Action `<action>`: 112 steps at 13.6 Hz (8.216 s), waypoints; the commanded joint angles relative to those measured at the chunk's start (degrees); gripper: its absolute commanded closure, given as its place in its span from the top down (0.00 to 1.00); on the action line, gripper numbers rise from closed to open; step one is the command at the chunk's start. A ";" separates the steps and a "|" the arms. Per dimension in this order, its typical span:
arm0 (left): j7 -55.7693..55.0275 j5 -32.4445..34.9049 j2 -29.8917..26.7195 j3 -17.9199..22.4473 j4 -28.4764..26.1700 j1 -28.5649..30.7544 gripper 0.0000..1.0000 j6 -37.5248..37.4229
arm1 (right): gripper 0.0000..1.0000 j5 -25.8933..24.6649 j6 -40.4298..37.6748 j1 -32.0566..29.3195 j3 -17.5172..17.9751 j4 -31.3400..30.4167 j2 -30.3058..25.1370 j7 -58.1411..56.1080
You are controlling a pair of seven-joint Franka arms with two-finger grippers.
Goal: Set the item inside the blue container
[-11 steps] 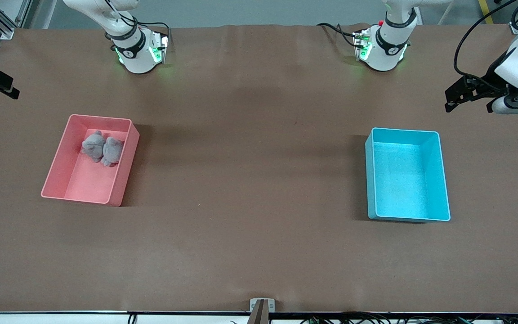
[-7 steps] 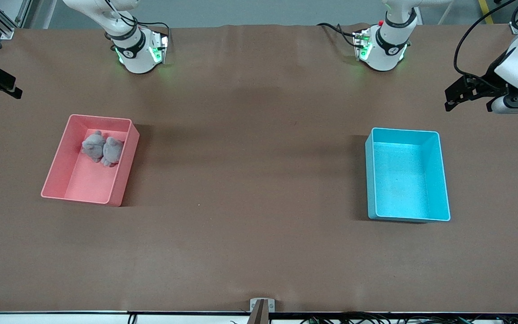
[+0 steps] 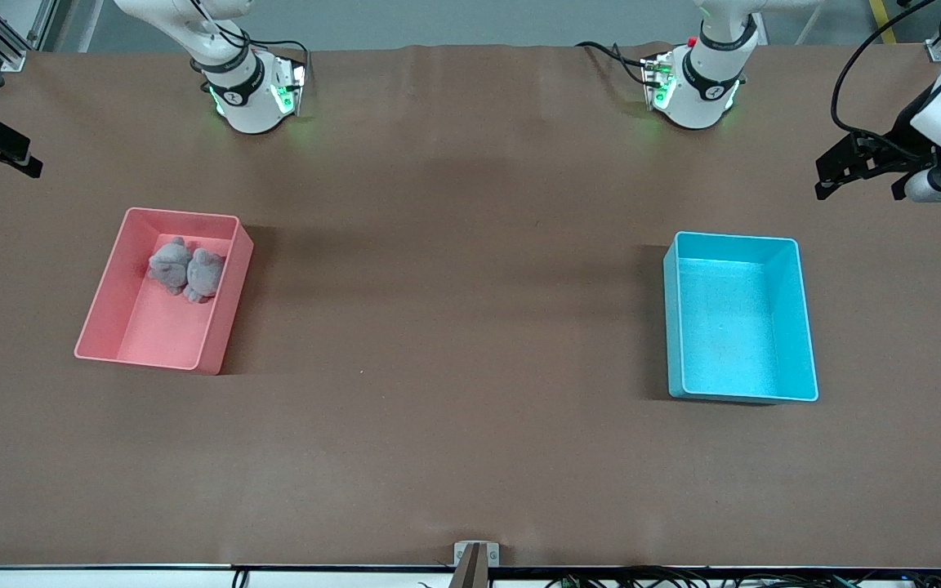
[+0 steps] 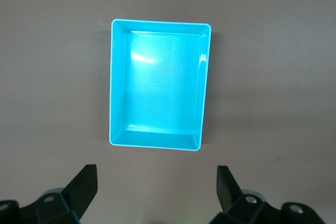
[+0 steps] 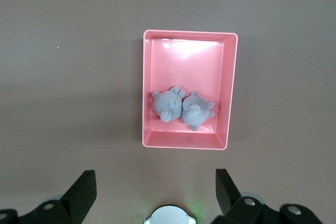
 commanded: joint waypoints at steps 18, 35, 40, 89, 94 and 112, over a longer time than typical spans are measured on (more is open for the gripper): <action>1.13 -0.34 1.68 -0.10 1.36 0.08 1.00 -1.42 | 1.00 -0.49 0.60 -0.21 0.06 -0.29 -0.66 -4.89; 1.40 -0.51 1.86 -0.02 1.45 0.35 1.00 -0.72 | 1.00 -0.50 5.77 -2.14 -0.29 0.33 11.36 -6.57; 1.40 -0.51 1.68 0.16 1.53 0.35 1.00 -0.72 | 1.00 -0.49 16.74 -4.33 -0.38 -15.80 8.06 -1.21; 0.53 -5.34 3.35 -0.45 -10.76 2.11 1.00 11.66 | 0.00 8.65 44.54 39.59 0.59 -2.62 38.49 87.79; -10.43 -6.49 9.58 -5.97 -11.56 0.70 1.00 15.36 | 0.09 8.56 50.77 43.29 0.59 2.09 46.70 93.79; -74.68 -5.79 39.10 -11.27 0.90 -23.10 1.00 42.78 | 1.00 3.91 28.55 19.07 -0.11 -15.89 18.79 42.27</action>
